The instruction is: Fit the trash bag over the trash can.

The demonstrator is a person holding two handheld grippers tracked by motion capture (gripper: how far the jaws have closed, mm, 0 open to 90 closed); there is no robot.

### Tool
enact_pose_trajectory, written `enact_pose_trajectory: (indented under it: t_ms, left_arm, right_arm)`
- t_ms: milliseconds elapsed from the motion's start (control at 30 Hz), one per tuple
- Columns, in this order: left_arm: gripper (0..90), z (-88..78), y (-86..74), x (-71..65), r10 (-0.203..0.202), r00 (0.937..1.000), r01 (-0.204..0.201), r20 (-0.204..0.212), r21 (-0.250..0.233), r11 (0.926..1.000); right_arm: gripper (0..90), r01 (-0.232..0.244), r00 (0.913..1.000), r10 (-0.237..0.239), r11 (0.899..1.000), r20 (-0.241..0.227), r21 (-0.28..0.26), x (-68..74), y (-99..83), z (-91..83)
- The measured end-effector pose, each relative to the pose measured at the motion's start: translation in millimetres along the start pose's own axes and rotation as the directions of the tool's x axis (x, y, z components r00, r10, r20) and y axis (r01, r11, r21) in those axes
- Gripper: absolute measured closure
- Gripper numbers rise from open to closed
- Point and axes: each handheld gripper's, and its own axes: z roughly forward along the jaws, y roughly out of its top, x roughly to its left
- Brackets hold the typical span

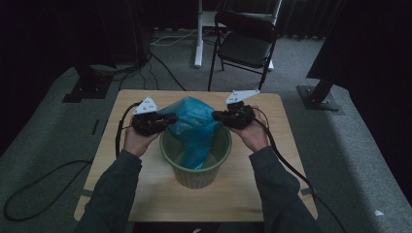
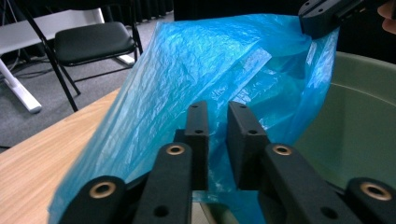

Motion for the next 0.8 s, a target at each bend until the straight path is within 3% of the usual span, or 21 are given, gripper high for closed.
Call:
enact_pose_trajectory:
  t_ms: [200, 400, 500, 800]
  left_arm:
    - [84.6, -0.8, 1.5, -2.5, 0.012, 0.9999, -0.012, -0.001, -0.011, 0.9999]
    - [86.0, -1.3, 1.5, -3.7, 0.021, 0.9998, -0.021, -0.003, -0.016, 0.9996]
    - [86.1, -2.8, 1.7, -4.1, 0.019, 0.9998, -0.019, 0.001, -0.025, 0.9995]
    - [88.0, -5.7, -0.1, -4.7, 0.028, 0.9996, -0.028, -0.006, -0.035, 0.9990]
  right_arm:
    - [69.6, 0.006, 0.9999, -0.006, 0.999, -0.012, -0.038, 0.3, 2.7, -3.1]
    - [63.9, 0.030, 0.9995, -0.031, 0.998, -0.009, -0.061, 6.3, 14.3, -1.1]
    - [60.5, 0.047, 0.9988, -0.046, 0.997, 0.016, -0.056, 10.3, 18.5, 4.3]
    - [62.1, 0.067, 0.9975, -0.066, 0.997, 0.025, -0.031, 15.9, 24.6, 22.2]
